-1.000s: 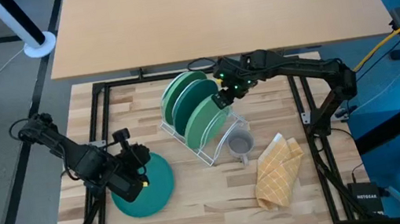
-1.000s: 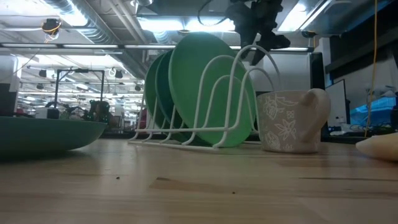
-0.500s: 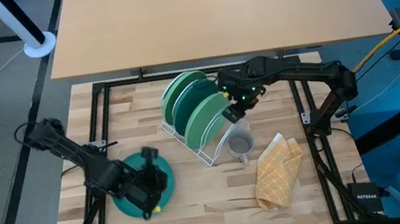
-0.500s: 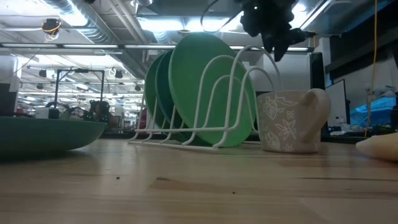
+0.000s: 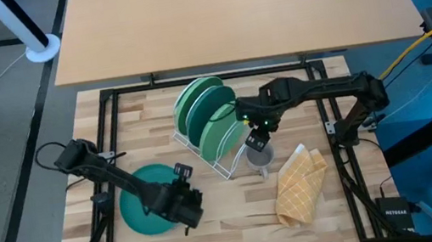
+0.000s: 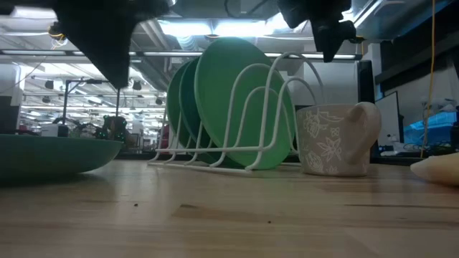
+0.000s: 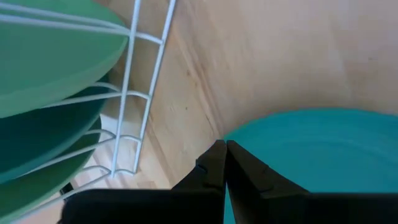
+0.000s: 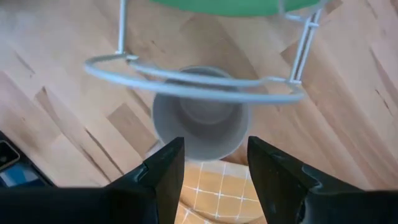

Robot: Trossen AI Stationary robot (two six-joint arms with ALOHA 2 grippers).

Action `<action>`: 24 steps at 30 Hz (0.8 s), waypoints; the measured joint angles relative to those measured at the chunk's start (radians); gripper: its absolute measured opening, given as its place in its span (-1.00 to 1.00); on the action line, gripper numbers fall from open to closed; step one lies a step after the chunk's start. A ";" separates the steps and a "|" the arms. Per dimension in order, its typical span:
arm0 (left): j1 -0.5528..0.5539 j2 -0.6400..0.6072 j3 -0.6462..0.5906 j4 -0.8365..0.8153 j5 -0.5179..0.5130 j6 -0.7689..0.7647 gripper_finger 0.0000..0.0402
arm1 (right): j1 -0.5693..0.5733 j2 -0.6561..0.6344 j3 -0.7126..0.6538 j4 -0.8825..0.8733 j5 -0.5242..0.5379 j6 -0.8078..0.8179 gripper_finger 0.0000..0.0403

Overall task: Sort dishes
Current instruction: Put the blue plate into the white dish rack

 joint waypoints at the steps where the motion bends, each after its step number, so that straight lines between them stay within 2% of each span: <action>1: 0.006 0.008 0.000 0.002 0.000 0.000 -0.99 | 0.011 0.000 0.000 0.000 0.000 0.001 -0.11; 7: 0.032 0.042 0.000 0.012 0.000 0.004 -0.99 | 0.076 0.000 0.000 0.002 0.001 0.024 -0.11; 13: 0.068 0.046 0.000 0.030 0.002 0.095 -0.96 | 0.145 0.000 0.000 0.002 0.003 0.024 -0.11; 19: 0.126 0.046 0.000 0.029 0.099 0.086 -0.62 | 0.206 0.000 0.000 0.002 0.039 0.024 -0.11; 24: 0.142 0.046 0.000 0.029 0.155 0.239 -0.35 | 0.246 0.000 0.000 0.003 0.056 0.026 -0.11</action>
